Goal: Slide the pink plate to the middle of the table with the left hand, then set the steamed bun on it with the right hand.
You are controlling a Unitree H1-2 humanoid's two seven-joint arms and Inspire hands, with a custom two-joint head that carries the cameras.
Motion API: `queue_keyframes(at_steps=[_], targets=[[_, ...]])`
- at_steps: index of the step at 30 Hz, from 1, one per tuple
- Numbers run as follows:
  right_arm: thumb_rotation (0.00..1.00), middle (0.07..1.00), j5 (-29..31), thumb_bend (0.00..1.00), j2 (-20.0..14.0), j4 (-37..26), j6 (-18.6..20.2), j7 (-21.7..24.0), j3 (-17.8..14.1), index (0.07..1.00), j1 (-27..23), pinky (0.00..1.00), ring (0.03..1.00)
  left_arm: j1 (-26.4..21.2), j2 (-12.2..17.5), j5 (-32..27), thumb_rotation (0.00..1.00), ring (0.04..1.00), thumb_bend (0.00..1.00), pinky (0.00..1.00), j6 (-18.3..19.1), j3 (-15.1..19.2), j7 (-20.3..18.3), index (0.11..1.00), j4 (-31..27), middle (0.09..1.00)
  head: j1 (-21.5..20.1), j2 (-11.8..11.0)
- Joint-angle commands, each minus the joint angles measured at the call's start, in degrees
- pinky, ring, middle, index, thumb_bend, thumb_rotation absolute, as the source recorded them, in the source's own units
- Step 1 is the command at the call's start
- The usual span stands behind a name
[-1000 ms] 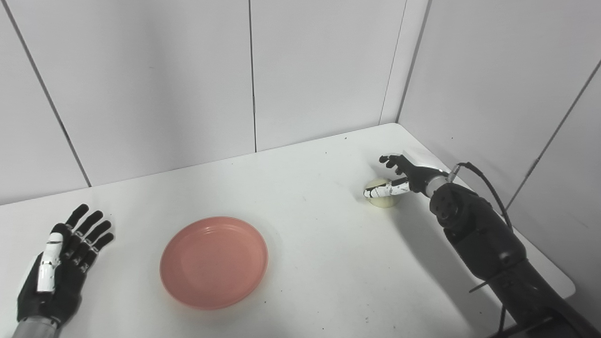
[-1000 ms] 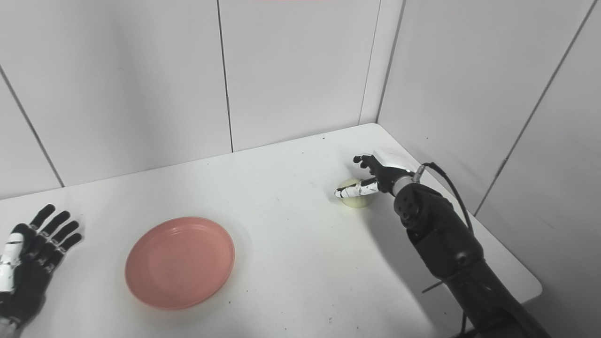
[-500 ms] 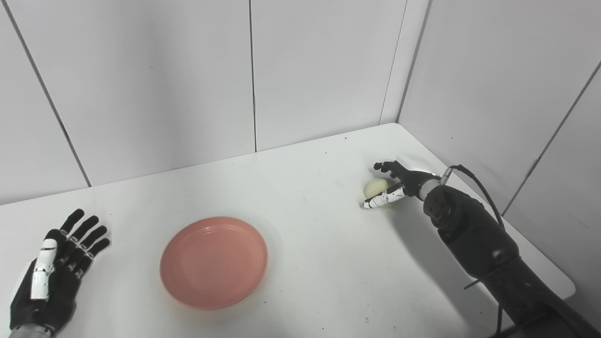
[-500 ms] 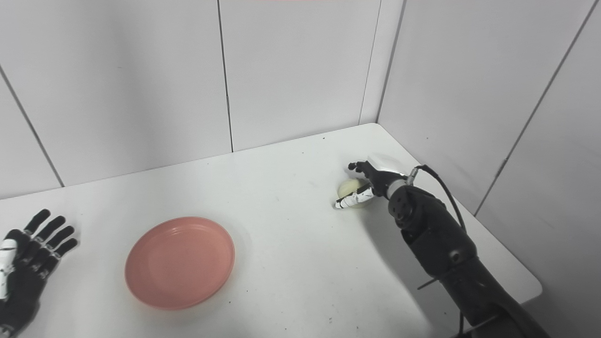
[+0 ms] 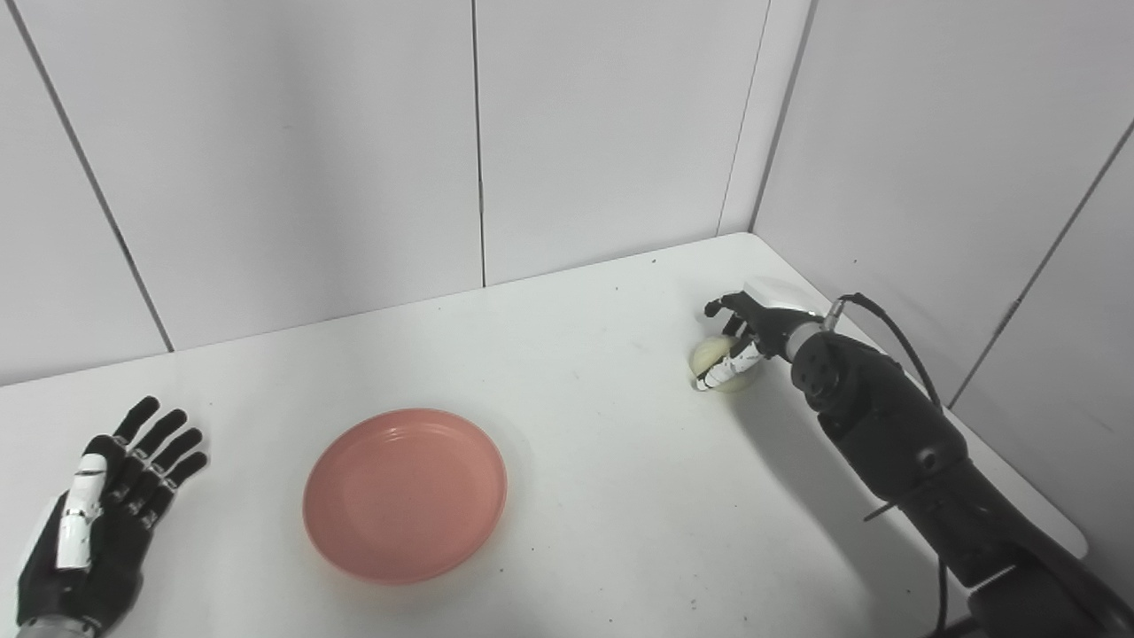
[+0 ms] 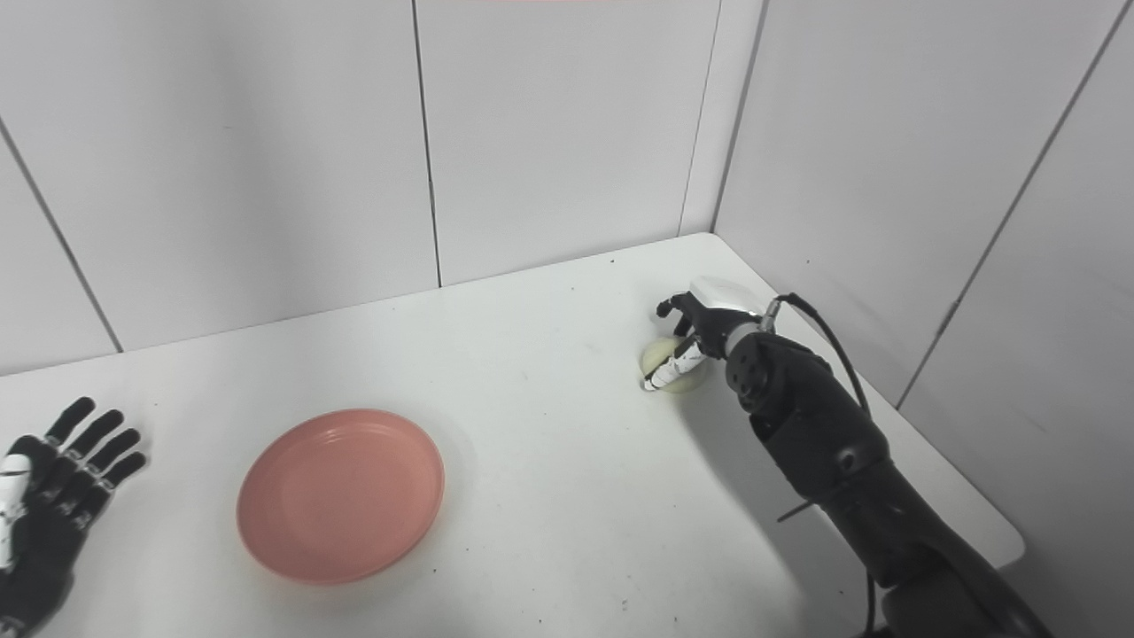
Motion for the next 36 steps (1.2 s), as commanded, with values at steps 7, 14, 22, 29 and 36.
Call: queue_keyframes(at_steps=[7,14,22,29,36], targets=[[0.11,0.749,-3.66,0.82,-4.39,-0.3,1.02,10.68,2.26,0.658,-2.76,0.69,0.729,5.83,0.52,1.3,0.9,0.855,0.5,0.84,4.84,-0.97,0.92,0.884,1.34,0.877,-0.05,0.22],[0.0,0.46,-5.72,0.53,-3.63,1.17,1.04,12.39,1.25,0.51,-3.26,0.39,0.441,5.79,0.63,1.03,0.9,0.86,0.49,0.85,5.23,-0.99,0.99,0.89,1.39,0.883,-0.16,0.36],[0.0,0.444,-7.43,0.53,-2.55,1.4,1.04,11.7,-0.4,0.522,-2.81,0.34,0.405,5.41,0.77,1.11,0.91,0.87,0.5,0.86,4.35,-1.12,0.45,0.898,2.82,0.891,0.2,0.36],[0.0,0.474,-6.75,0.53,-3.24,-3.03,0.99,10.59,-1.88,0.492,-1.91,0.4,0.468,5.28,0.29,1.91,0.91,0.867,0.5,0.86,4.13,-1.38,1.04,0.895,3.09,0.89,1.37,-0.24],[0.0,0.441,-9.91,0.53,-1.83,-11.7,1.04,13.6,-5.18,0.513,-1.69,0.38,0.45,5.11,-0.5,2.08,0.89,0.874,0.51,0.86,3.95,-1.67,1.32,0.898,3.31,0.894,3.04,-0.9]])
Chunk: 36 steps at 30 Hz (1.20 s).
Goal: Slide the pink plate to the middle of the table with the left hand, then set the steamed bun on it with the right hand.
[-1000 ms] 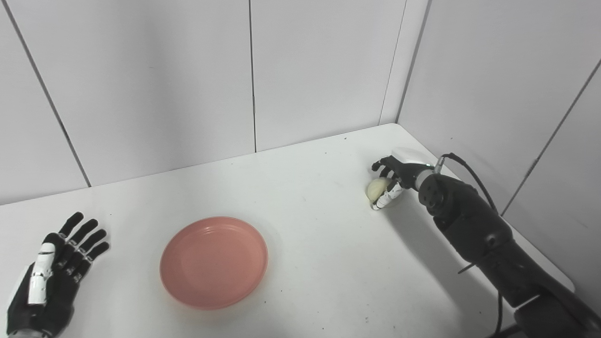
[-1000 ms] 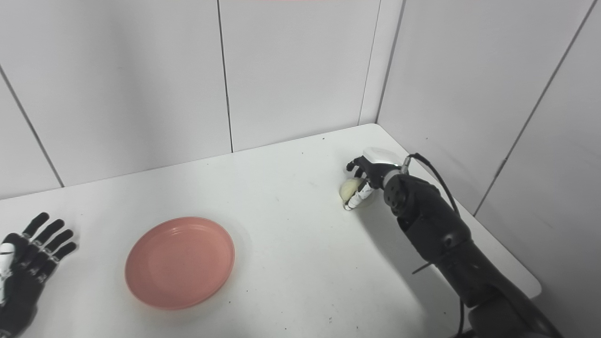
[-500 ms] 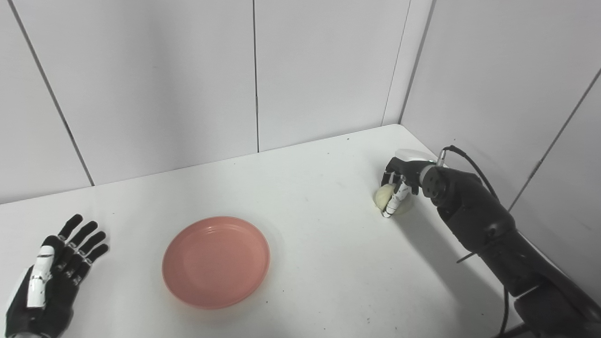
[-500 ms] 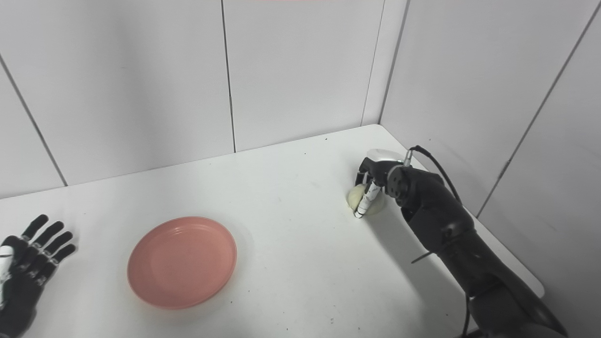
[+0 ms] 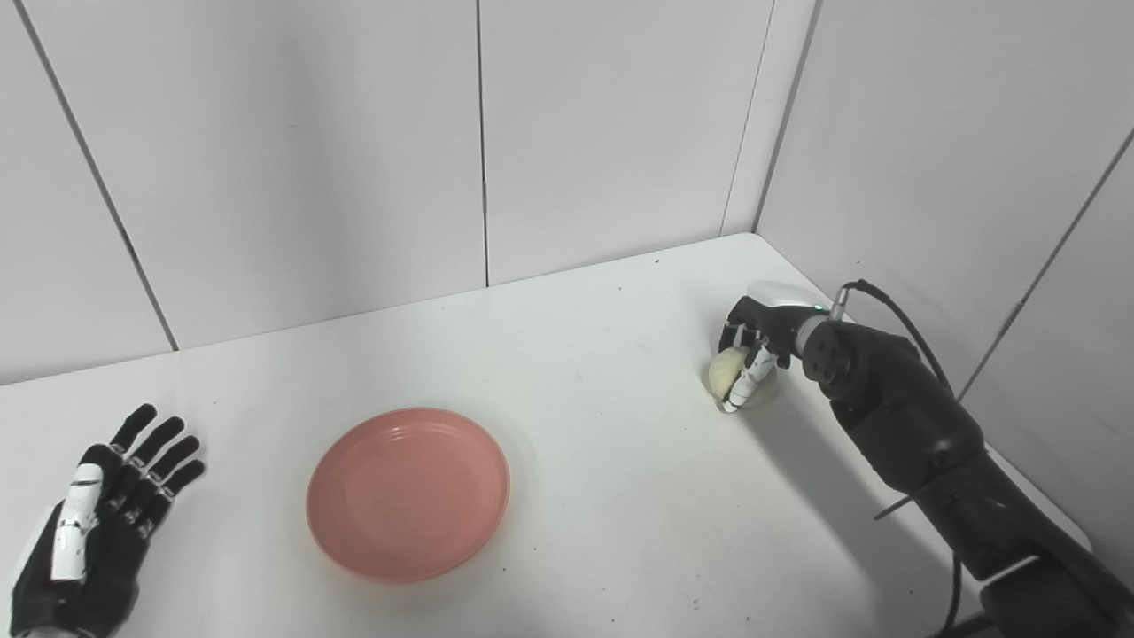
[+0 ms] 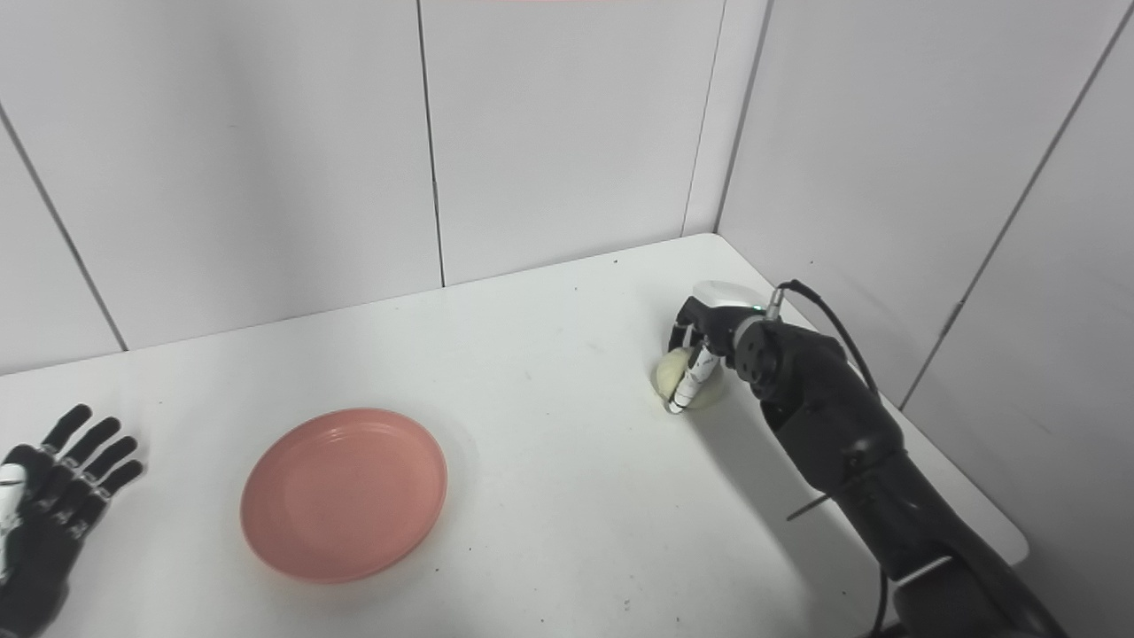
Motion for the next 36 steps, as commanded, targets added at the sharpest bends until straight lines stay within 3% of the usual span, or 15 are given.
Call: queue_keyframes(at_steps=[1,7,15,25,30,36], targets=[[0.0,0.44,-1.2,0.53,-0.53,-4.21,0.4,0.4,-1.75,0.517,-2.61,0.37,0.447,4.17,-0.93,2.19,0.89,0.875,0.51,0.86,3.44,-1.08,1.89,0.898,4.55,0.895,0.75,-0.2],[0.0,0.442,-0.96,0.52,0.02,-12.92,0.37,2.45,-1.03,0.546,-3.9,0.32,0.391,4.46,-2.24,3.49,0.9,0.88,0.5,0.86,3.38,-2.35,3.17,0.902,3.5,0.899,4.7,-0.56],[0.0,0.446,0.8,0.52,2.74,-20.25,-0.12,5.06,1.72,0.546,-7.5,0.32,0.393,5.44,-5.62,6.95,0.96,0.907,0.47,0.9,4.51,-4.78,7.88,0.926,-0.47,0.922,14.54,-0.72],[0.0,0.456,4.86,0.52,9.01,-18.94,-3.76,4.11,8.63,0.534,-13.56,0.35,0.425,5.12,-9.63,10.58,1.0,0.928,0.42,0.93,6.06,-7.08,12.31,0.952,-2.49,0.943,25.87,-0.06],[0.0,0.444,5.96,0.51,12.38,-19.39,-3.06,5.95,11.91,0.542,-16.28,0.31,0.387,4.36,-10.72,11.15,1.0,0.943,0.41,0.95,6.31,-7.51,13.32,0.964,-2.02,0.957,28.83,0.42],[0.0,0.445,6.31,0.52,16.04,-19.71,-2.52,7.24,15.51,0.542,-17.36,0.33,0.397,3.78,-11.35,12.1,1.0,0.946,0.4,0.95,6.6,-8.1,14.31,0.971,-1.85,0.964,30.6,0.6]])
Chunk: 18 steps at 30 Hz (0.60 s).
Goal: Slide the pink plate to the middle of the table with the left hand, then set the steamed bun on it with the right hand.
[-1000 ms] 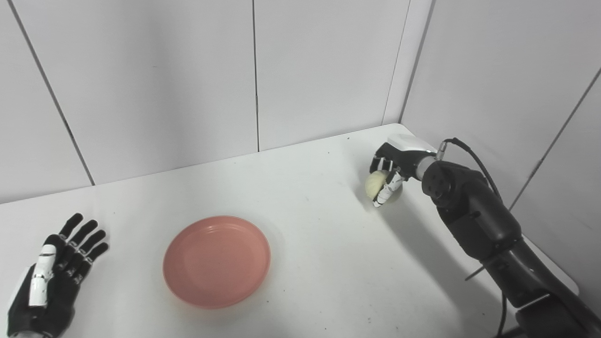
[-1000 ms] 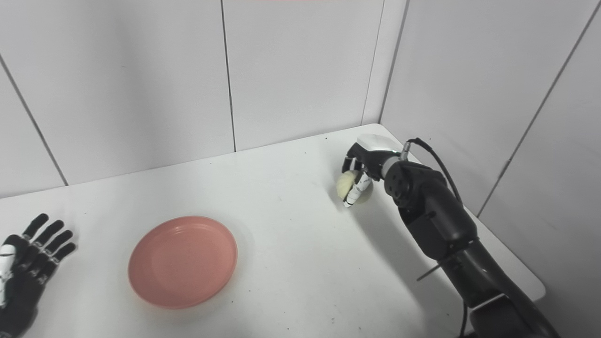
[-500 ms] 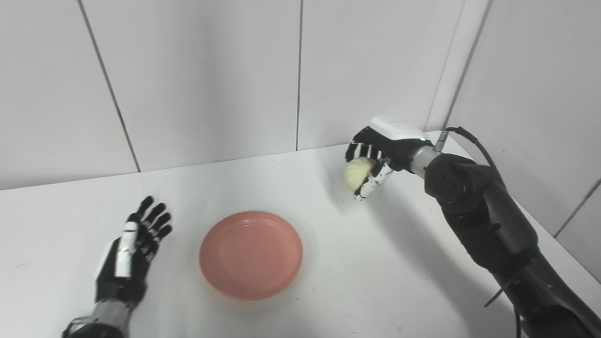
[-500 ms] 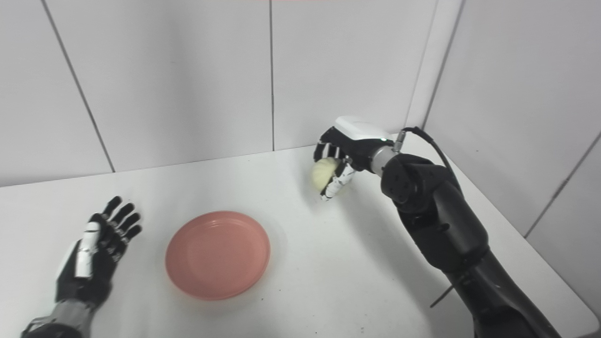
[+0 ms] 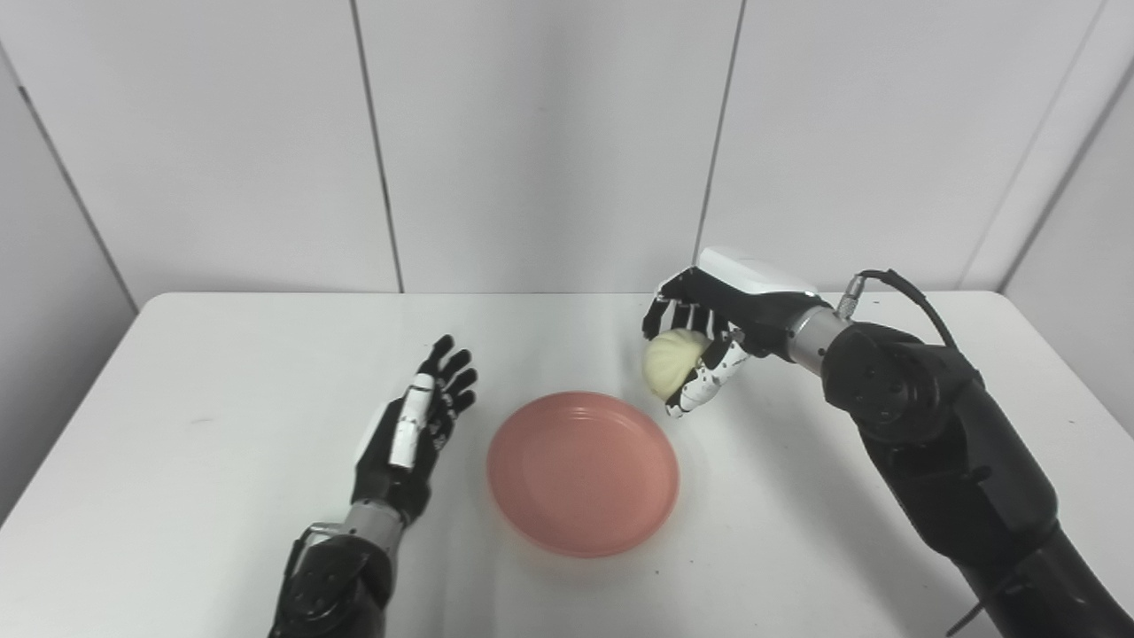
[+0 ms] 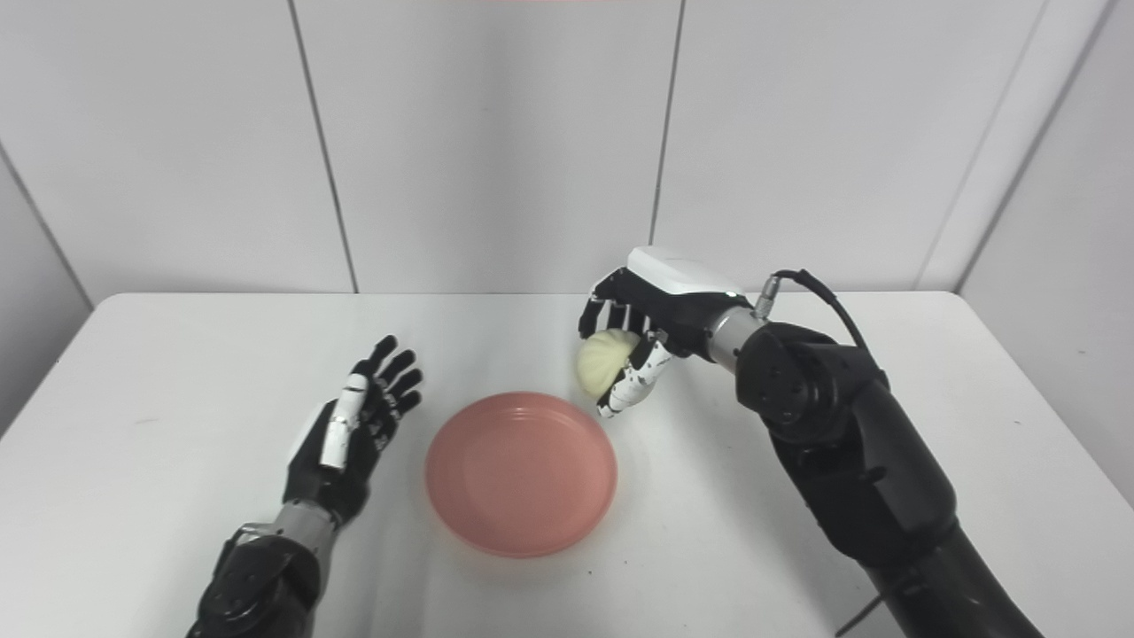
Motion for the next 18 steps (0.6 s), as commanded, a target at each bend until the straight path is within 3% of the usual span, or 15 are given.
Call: queue_keyframes(at_steps=[1,5,8,11,13,18], targets=[[0.0,0.444,0.17,0.51,1.14,-2.13,0.23,0.1,0.33,0.544,-2.42,0.33,0.399,2.67,-0.45,0.89,1.0,0.947,0.41,0.95,6.26,-0.51,0.81,0.971,3.98,0.965,0.13,0.02],[0.0,0.442,0.03,0.51,2.99,-2.77,0.67,0.56,1.73,0.547,-2.04,0.32,0.404,2.5,-0.67,0.98,1.0,0.945,0.41,0.95,6.32,-0.52,1.02,0.967,4.12,0.96,0.33,0.16],[0.0,0.439,-2.53,0.51,3.79,-3.23,0.7,1.9,4.52,0.546,-2.37,0.33,0.394,2.42,-0.83,0.91,1.0,0.941,0.41,0.94,5.96,-0.49,0.98,0.961,4.49,0.955,0.72,0.41],[0.0,0.434,-3.33,0.51,4.93,-2.92,1.01,2.56,5.89,0.546,-2.4,0.37,0.387,2.42,-0.94,0.87,1.0,0.939,0.4,0.94,6.03,-0.52,0.94,0.96,4.34,0.953,0.71,0.55],[0.0,0.472,-1.67,0.52,6.41,-1.71,0.57,2.05,5.75,0.5,-1.69,0.3,0.369,2.46,-0.99,1.0,1.0,0.942,0.4,0.94,6.24,-0.64,0.97,0.962,3.95,0.955,0.66,0.66],[0.0,0.455,-0.89,0.52,7.76,1.37,-1.68,0.82,6.67,0.506,-0.67,0.28,0.364,2.41,-1.02,1.19,1.0,0.941,0.4,0.95,6.05,-0.84,0.92,0.96,4.19,0.955,1.36,1.02]])
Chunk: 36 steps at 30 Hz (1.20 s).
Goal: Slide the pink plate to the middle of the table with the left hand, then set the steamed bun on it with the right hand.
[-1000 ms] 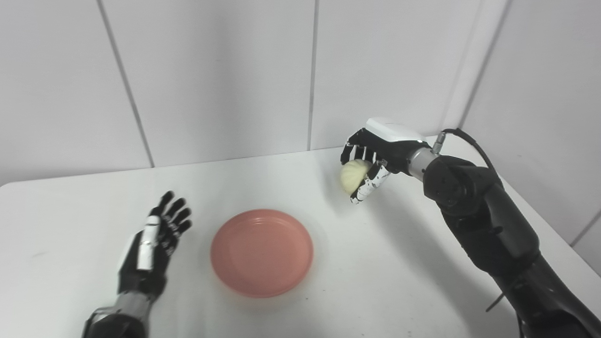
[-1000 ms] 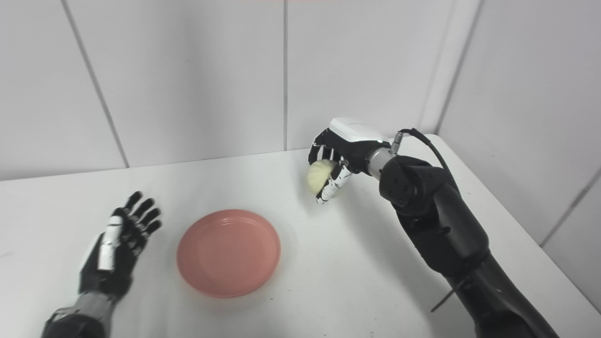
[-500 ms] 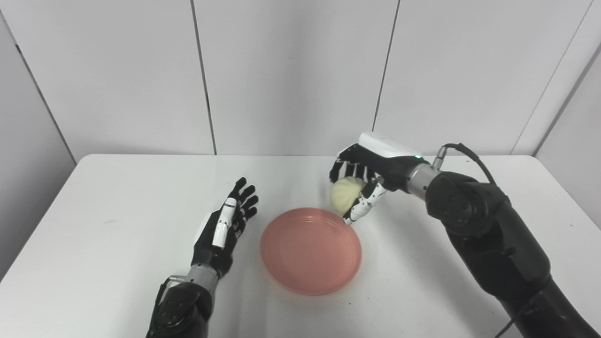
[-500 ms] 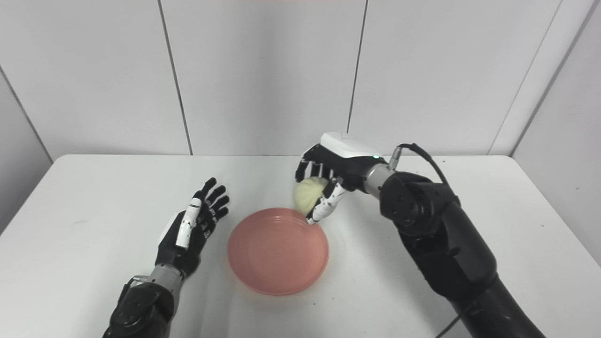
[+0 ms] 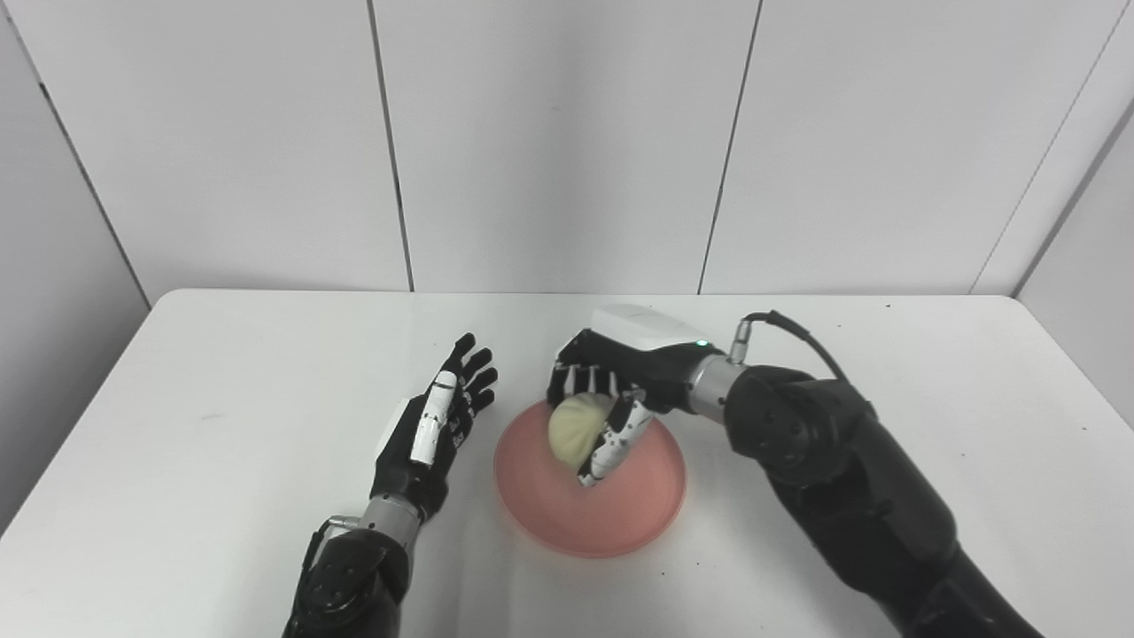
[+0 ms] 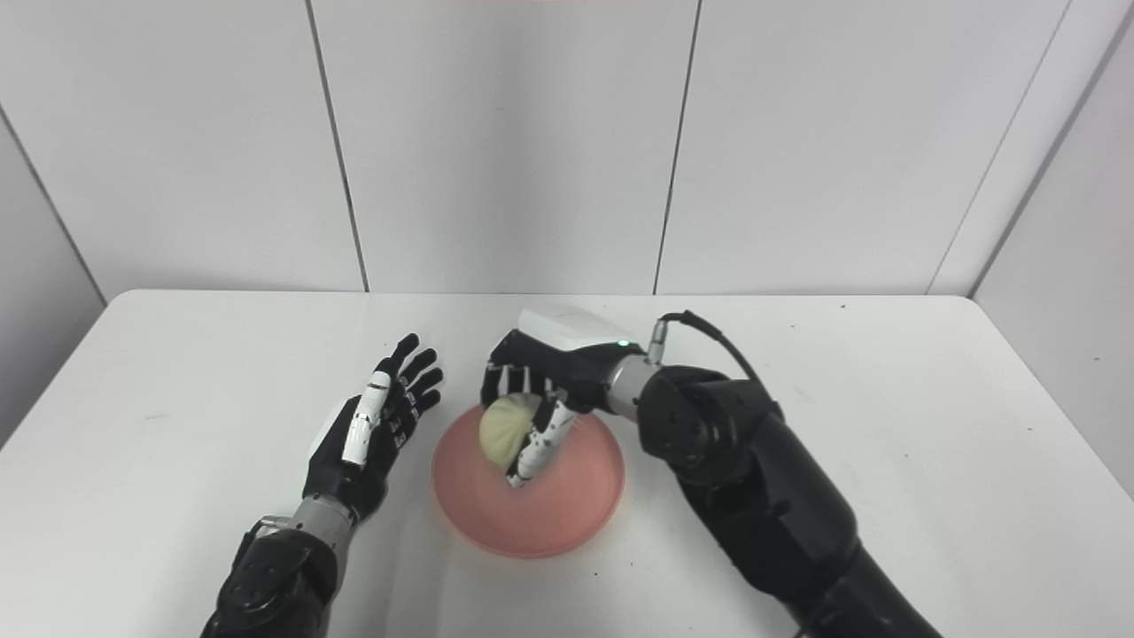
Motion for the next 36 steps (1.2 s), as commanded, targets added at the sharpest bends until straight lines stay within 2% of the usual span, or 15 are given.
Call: queue_keyframes(at_steps=[1,7,10,13,15,24,29,33,36], targets=[[0.0,0.47,0.16,0.52,-0.11,0.05,-2.07,-1.83,-0.21,0.495,-1.43,0.27,0.362,2.8,-0.42,0.95,1.0,0.941,0.4,0.95,6.03,-0.52,0.73,0.96,3.78,0.955,0.04,-0.04],[0.0,0.477,-1.44,0.53,0.72,3.16,-1.5,-2.26,2.29,0.489,-0.28,0.23,0.324,2.97,-0.47,1.04,1.0,0.94,0.39,0.95,6.38,-0.54,0.77,0.96,3.09,0.953,0.16,0.63],[0.0,0.479,-1.76,0.52,1.06,4.19,-1.46,-2.54,2.87,0.489,0.11,0.26,0.353,3.07,-0.36,1.05,1.0,0.944,0.39,0.96,6.49,-0.62,0.61,0.962,2.79,0.958,0.19,0.79],[0.0,0.432,-2.57,0.52,1.63,6.65,-2.49,-3.57,3.79,0.521,0.25,0.3,0.392,3.25,-0.32,1.07,1.0,0.943,0.4,0.95,7.15,-0.71,0.67,0.962,2.14,0.956,0.19,1.07],[0.0,0.406,-3.02,0.52,1.91,8.18,-3.1,-4.24,4.3,0.523,0.2,0.29,0.384,3.33,-0.27,1.06,1.0,0.941,0.4,0.95,7.35,-0.74,0.65,0.961,1.94,0.953,0.19,1.14],[0.0,0.399,-3.44,0.52,2.45,12.21,-5.15,-6.91,4.94,0.522,0.15,0.29,0.38,3.64,-0.42,0.94,1.0,0.94,0.4,0.94,8.49,-0.63,0.84,0.96,0.75,0.953,0.36,1.52],[0.0,0.4,-3.51,0.52,2.62,13.09,-6.33,-8.67,4.98,0.524,0.48,0.28,0.371,3.65,-0.48,1.01,1.0,0.938,0.41,0.94,8.78,-0.66,0.9,0.959,0.6,0.952,0.45,1.6],[0.0,0.401,-3.75,0.51,2.5,12.0,-5.82,-8.32,5.07,0.527,0.42,0.27,0.363,3.51,-0.4,1.12,1.0,0.937,0.41,0.94,8.49,-0.77,0.73,0.961,1.04,0.95,0.47,1.48],[0.0,0.471,-4.85,0.52,2.1,10.99,-5.39,-7.56,5.65,0.493,0.1,0.25,0.345,3.49,-0.32,1.15,1.0,0.939,0.41,0.94,8.35,-0.88,0.61,0.965,1.14,0.954,0.47,1.48]])
